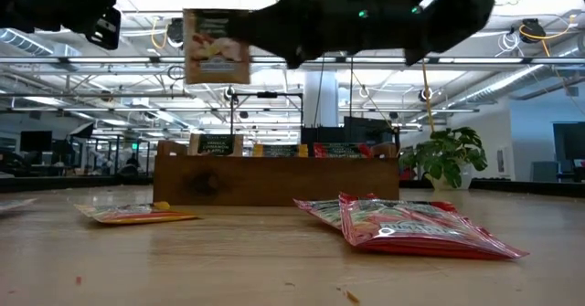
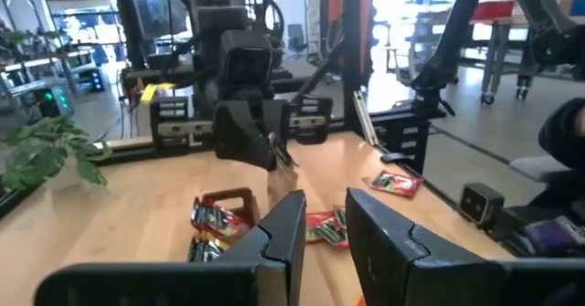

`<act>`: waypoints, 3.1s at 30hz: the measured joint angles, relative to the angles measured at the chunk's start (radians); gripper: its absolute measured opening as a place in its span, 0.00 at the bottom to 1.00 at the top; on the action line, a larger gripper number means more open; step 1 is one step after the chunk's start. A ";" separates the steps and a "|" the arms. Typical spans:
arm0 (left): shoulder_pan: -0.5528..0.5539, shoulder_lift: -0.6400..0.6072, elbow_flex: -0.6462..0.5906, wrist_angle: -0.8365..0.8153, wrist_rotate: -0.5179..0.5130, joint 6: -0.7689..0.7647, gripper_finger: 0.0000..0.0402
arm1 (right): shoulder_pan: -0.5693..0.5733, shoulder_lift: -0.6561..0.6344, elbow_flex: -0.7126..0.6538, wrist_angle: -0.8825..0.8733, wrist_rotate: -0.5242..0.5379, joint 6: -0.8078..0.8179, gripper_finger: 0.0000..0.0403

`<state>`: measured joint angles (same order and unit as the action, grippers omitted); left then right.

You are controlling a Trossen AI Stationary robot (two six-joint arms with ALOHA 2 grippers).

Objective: Pick & Place Tea
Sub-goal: Put the brown tea bag into the left section of the wooden organizer, then put the red tea bag into the right section of the wooden organizer

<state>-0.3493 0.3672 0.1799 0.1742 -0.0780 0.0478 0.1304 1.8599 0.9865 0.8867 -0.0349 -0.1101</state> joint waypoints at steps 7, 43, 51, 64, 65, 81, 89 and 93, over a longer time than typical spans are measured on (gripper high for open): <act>-0.043 0.018 -0.001 -0.107 -0.001 -0.006 0.22 | -0.060 0.098 0.054 0.084 -0.026 0.068 0.00; -0.106 0.039 -0.017 -0.051 -0.027 0.009 0.22 | -0.035 0.254 0.052 0.151 0.146 0.203 0.00; -0.106 0.039 -0.017 -0.051 -0.024 0.002 0.22 | -0.032 0.254 0.033 0.125 0.193 0.243 0.00; -0.107 0.039 -0.017 -0.050 -0.024 0.008 0.22 | -0.032 0.317 0.034 0.165 0.187 0.256 0.00; -0.107 0.039 -0.017 -0.050 -0.024 0.008 0.22 | -0.032 0.317 0.034 0.164 0.188 0.256 0.00; -0.106 0.079 -0.016 -0.050 -0.057 -0.006 0.22 | -0.030 0.232 0.033 0.081 0.199 0.201 0.37; -0.106 0.111 -0.016 -0.038 -0.061 -0.015 0.22 | 0.001 0.029 0.033 -0.148 0.223 0.109 0.40; -0.107 0.111 -0.016 -0.038 -0.054 -0.027 0.22 | 0.069 -0.127 0.033 -0.336 0.225 0.040 0.31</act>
<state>-0.4564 0.4786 0.1642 0.1360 -0.1318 0.0209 0.1991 1.7330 1.0191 0.5503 0.1897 -0.0697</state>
